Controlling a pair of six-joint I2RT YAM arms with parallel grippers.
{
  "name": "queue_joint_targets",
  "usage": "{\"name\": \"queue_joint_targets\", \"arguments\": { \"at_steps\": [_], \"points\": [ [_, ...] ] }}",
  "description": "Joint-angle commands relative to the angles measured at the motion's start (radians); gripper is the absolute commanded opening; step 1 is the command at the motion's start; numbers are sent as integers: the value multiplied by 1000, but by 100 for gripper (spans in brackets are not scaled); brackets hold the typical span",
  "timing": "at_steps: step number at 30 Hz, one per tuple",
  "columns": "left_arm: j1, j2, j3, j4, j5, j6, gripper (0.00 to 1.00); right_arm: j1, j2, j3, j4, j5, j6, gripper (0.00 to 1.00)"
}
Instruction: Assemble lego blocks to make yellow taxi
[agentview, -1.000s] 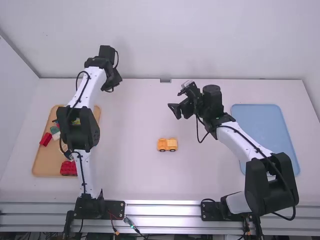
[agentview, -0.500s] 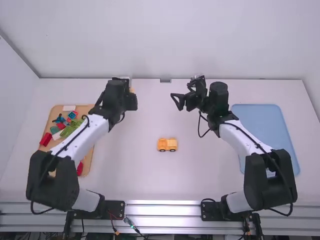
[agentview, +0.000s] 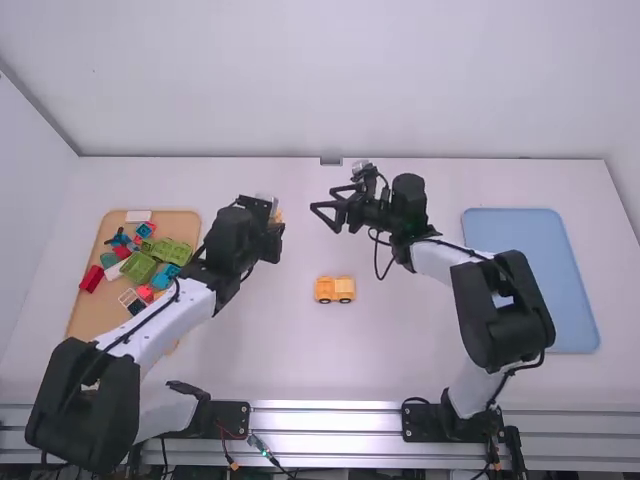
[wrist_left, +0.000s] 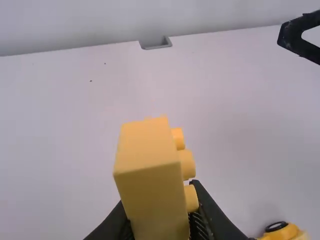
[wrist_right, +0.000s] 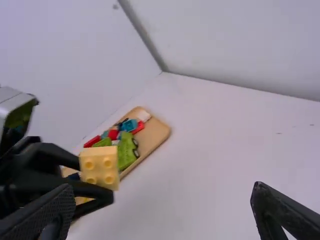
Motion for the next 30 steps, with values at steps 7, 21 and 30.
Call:
{"name": "queue_joint_targets", "arguments": {
  "at_steps": [7,21,30],
  "points": [
    [-3,-18,-3,30,80,29,5,79,7,4,-11,13,28,90],
    [-4,68,-3,141,143,68,2,105,7,4,-10,76,36,83],
    [-11,75,-4,168,220,212,2,76,7,4,6,64,79,84]
  ]
}}
